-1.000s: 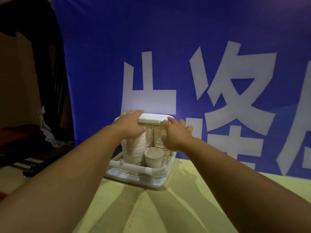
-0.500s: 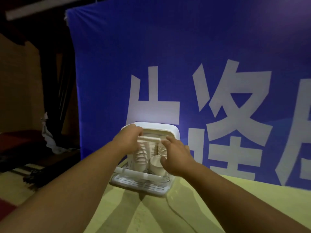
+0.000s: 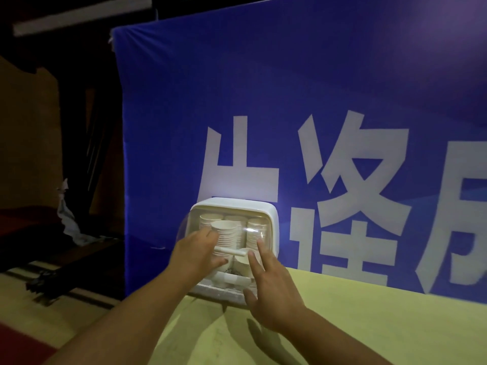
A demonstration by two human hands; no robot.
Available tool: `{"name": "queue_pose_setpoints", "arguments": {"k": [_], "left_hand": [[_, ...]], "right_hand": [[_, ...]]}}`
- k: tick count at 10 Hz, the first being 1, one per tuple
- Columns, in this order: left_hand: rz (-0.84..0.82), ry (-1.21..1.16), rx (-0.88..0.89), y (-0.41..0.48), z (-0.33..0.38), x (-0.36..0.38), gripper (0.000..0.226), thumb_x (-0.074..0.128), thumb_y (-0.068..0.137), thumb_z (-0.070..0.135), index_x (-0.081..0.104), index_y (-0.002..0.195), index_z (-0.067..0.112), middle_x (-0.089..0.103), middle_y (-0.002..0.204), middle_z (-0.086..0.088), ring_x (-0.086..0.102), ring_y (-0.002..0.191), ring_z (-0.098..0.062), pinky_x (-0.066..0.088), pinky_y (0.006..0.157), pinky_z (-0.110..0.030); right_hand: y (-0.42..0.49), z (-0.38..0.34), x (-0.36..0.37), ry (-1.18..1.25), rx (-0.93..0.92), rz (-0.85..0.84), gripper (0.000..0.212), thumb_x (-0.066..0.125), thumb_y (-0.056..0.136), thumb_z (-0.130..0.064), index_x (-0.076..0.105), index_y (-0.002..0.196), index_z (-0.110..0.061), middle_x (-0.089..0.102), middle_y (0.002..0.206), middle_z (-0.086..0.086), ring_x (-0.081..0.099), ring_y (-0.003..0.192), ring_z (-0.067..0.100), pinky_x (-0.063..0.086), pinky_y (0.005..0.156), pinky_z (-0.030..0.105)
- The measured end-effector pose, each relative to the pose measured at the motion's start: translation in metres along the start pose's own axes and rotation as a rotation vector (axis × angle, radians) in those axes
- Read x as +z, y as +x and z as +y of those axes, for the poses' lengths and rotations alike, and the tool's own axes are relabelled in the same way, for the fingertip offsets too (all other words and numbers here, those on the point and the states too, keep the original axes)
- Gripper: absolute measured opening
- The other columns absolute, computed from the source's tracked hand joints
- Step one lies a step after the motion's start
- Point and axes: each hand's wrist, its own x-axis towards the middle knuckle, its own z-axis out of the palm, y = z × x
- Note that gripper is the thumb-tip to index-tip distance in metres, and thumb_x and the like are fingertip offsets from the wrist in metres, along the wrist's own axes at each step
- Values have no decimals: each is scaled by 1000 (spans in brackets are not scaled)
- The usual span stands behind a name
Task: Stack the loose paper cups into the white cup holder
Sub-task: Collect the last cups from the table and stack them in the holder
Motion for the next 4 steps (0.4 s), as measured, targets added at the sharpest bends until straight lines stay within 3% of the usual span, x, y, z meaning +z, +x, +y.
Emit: {"name": "queue_pose_setpoints", "arguments": {"k": [2,3,4], "left_hand": [[-115,-61,-100,-25,6,-1,30,66,90,55,56,94,27,55,96,10,54,86,-11,45,70,-28],[-48,-105,-143,-40,12,2,25,63,91,56,53,89,33,52,90,13,51,83,-8,46,74,-26],[30,-96,-162,-42,21,-4,26,61,90,58,55,85,34,52,86,15,51,79,-5,46,71,-27]], "right_hand": [[-18,-5,19,9,20,-43,85,49,97,-53,-5,159,-30,-30,161,-10,-17,152,18,-9,114,37],[-26,-7,19,15,18,-84,85,48,97,-53,-7,158,-33,-30,161,-12,-16,152,18,-4,120,44],[-29,-2,10,72,32,-49,72,55,95,-51,17,156,-41,-12,165,-16,6,153,19,13,122,45]]}}
